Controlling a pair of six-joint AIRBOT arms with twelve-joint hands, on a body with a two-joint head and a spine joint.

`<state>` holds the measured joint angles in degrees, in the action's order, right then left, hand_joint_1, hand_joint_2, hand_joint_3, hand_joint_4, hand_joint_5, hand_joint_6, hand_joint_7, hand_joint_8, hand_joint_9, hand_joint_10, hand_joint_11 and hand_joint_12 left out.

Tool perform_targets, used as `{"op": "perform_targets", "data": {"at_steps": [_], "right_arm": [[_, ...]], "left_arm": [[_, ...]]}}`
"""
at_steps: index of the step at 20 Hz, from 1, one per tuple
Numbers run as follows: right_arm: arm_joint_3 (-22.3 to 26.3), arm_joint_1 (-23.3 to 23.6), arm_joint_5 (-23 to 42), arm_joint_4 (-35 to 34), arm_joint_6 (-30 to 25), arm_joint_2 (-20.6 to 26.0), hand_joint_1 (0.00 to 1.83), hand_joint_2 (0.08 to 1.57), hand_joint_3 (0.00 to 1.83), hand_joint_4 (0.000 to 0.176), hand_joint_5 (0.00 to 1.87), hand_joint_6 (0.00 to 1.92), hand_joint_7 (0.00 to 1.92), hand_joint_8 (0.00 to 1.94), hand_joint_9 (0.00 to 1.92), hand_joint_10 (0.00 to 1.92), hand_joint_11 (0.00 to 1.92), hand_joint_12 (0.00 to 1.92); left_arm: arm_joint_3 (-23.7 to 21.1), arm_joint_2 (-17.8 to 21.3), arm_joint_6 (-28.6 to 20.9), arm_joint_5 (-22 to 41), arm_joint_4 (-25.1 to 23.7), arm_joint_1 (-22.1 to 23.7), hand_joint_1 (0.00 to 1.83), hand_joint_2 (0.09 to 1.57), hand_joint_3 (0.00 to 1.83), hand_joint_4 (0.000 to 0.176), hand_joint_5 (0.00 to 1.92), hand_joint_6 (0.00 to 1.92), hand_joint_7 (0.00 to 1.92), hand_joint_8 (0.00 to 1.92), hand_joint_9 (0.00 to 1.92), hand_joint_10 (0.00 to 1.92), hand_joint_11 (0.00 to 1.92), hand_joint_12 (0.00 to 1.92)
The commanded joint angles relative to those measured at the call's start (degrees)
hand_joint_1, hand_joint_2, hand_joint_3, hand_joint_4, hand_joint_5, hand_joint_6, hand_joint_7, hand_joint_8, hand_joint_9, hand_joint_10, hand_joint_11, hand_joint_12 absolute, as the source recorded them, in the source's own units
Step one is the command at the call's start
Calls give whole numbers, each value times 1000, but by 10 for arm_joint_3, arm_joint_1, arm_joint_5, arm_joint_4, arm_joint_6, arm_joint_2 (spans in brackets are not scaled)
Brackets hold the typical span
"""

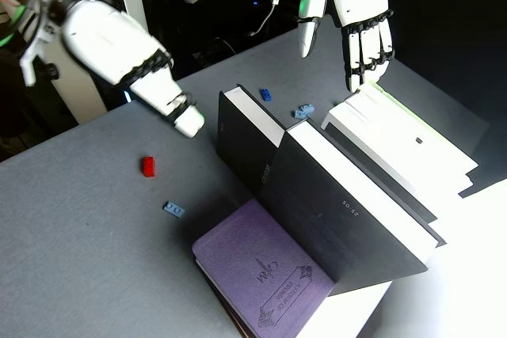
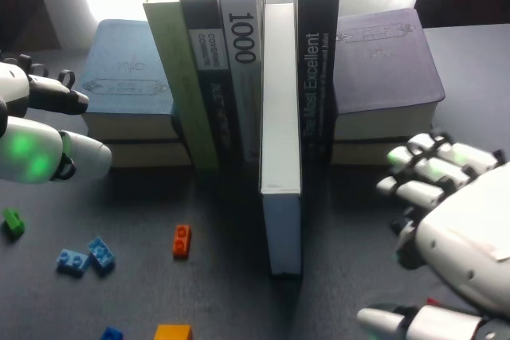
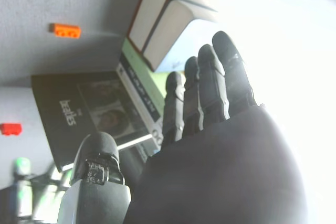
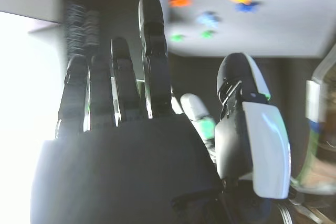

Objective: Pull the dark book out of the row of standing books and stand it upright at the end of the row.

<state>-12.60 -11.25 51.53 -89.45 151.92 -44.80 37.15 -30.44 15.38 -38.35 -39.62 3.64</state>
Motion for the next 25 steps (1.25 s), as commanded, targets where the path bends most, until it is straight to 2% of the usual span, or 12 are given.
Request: {"op": "perform_targets", "data": {"at_steps": [1,4,6,9,10,11,12,13,14,17,20,25], "right_arm": [[2,8,15,39,3,8,0,1193,4,0,786,1,254,16,73,30,33,16],[-8,5,15,46,2,25,59,1180,0,0,731,6,426,26,309,70,0,904],[-20,-10,14,100,-21,35,82,1172,0,0,736,11,559,28,497,194,0,1340],[-43,-39,9,181,-77,46,139,1179,1,0,803,73,810,88,521,980,110,1693],[-52,-45,4,196,-94,47,162,1184,3,0,746,381,771,432,511,1296,177,1857],[-63,-52,-1,220,-115,49,180,1185,2,0,674,672,692,775,514,1454,234,1908],[-78,-68,-8,278,-166,55,201,1187,1,0,663,939,677,1104,547,1645,331,1918],[-89,-86,-12,347,-231,63,200,1192,2,0,674,1142,687,1334,569,1798,379,1920],[-98,-99,-12,403,-287,69,187,1200,4,0,677,1248,683,1459,567,1879,398,1921],[-116,-95,-45,419,-320,75,193,1209,4,0,690,1350,697,1542,598,1918,427,1921],[-129,-89,-67,420,-357,75,185,1217,3,0,665,1426,671,1619,595,1921,439,1921],[-132,-89,-86,455,-402,84,155,1226,3,0,656,1376,648,1575,545,1921,385,1921]], "left_arm": [[1,6,2,29,-26,6,0,1224,0,37,252,1,288,0,283,3,36,798],[2,6,2,29,-26,6,2,1237,1,39,373,8,482,8,484,19,187,966],[1,6,2,29,-26,6,63,1248,1,9,510,18,627,15,613,29,214,1115],[1,6,2,29,-25,6,156,1259,0,0,797,21,904,29,884,81,406,1205],[1,6,2,29,-23,6,116,1286,3,0,858,24,973,40,939,114,412,1281],[1,6,2,29,-23,6,106,1296,0,0,920,8,1056,42,977,190,436,1312],[1,6,2,29,-23,7,168,1297,1,0,1019,22,1165,128,922,708,518,1424],[1,6,2,28,-23,7,249,1307,1,0,1085,46,1131,499,894,1151,629,1595],[1,6,2,26,-23,7,289,1316,1,0,1110,79,1051,772,878,1325,679,1685],[1,6,2,25,-23,5,310,1331,0,0,1046,215,969,1022,862,1411,658,1721],[1,6,2,25,-23,5,348,1346,1,0,808,833,933,1118,837,1476,651,1786],[1,6,2,25,-22,5,303,1387,1,0,798,686,881,1145,803,1516,642,1845]]}}
